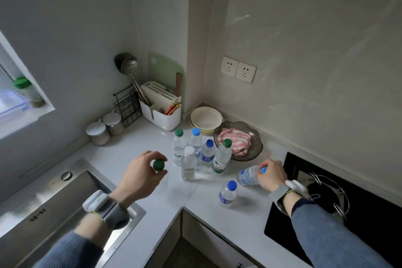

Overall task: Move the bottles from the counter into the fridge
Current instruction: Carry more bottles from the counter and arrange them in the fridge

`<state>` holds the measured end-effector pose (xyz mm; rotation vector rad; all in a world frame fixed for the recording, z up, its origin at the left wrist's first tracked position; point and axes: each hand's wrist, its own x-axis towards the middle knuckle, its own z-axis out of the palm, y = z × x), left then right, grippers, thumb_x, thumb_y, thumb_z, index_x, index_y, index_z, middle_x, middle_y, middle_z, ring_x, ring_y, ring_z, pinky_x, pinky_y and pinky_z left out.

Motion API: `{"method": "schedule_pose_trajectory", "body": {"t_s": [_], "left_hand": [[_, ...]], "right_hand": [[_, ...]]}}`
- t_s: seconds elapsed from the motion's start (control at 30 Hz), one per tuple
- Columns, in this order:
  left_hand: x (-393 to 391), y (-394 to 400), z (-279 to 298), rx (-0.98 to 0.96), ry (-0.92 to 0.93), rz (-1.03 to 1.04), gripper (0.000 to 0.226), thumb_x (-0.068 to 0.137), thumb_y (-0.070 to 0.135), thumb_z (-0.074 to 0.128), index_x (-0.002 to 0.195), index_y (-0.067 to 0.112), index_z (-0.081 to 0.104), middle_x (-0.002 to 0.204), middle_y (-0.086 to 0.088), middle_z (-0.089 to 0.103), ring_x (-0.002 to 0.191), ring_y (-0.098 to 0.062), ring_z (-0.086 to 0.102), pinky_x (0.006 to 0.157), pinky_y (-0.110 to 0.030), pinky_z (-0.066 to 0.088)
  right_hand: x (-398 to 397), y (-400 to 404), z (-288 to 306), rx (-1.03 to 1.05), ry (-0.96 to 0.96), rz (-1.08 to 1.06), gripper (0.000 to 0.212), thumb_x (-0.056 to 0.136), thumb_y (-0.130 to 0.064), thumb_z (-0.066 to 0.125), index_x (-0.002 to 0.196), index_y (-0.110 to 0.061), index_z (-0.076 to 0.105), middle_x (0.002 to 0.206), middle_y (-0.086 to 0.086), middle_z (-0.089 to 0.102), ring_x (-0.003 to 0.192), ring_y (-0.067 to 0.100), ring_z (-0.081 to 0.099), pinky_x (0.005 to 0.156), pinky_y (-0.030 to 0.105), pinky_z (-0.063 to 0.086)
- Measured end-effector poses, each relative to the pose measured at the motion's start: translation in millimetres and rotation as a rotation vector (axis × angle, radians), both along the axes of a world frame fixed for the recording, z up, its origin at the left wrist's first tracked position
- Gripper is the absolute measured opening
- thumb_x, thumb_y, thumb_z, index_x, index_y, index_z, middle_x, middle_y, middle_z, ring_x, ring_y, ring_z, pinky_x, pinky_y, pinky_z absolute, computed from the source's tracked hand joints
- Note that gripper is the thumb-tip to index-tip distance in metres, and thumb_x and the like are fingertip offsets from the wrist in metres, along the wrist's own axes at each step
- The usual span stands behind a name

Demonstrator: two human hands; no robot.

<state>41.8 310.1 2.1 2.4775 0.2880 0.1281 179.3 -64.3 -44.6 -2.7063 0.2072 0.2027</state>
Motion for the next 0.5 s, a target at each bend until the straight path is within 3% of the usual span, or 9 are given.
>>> {"method": "schedule_pose_trajectory", "body": {"t_s": [0.17,0.37,0.5], "left_hand": [[-6.3,-37.9,23.1,-0.052,-0.010,-0.137,0.025,0.082,0.029,0.082,0.100,0.040,0.069,0.099,0.018,0.060,0.066,-0.003,0.064,0.063,-0.023,0.047],[-2.7,-91.1,32.3,-0.069,0.038,-0.395,0.026,0.081,0.028,0.081,0.103,0.038,0.070,0.103,0.021,0.060,0.069,-0.005,0.066,0.069,-0.027,0.054],[1.8,-132.6,29.7,-0.096,0.067,-0.552,0.028,0.082,0.028,0.082,0.105,0.037,0.070,0.101,0.019,0.063,0.071,-0.007,0.066,0.070,-0.030,0.056]], "right_hand": [[-33.3,-11.0,14.2,0.018,0.065,-0.039,0.014,0.083,-0.021,0.071,0.078,-0.029,0.061,0.115,0.011,0.060,0.104,0.032,0.064,0.080,0.026,0.047],[-83.5,-31.2,34.9,0.057,0.217,-0.122,0.017,0.079,-0.021,0.069,0.067,-0.030,0.062,0.108,0.001,0.074,0.108,0.024,0.066,0.090,0.026,0.051],[-125.7,-50.2,46.4,0.132,0.259,-0.192,0.011,0.077,-0.024,0.070,0.069,-0.029,0.065,0.103,-0.001,0.072,0.102,0.021,0.067,0.079,0.023,0.051]]}}
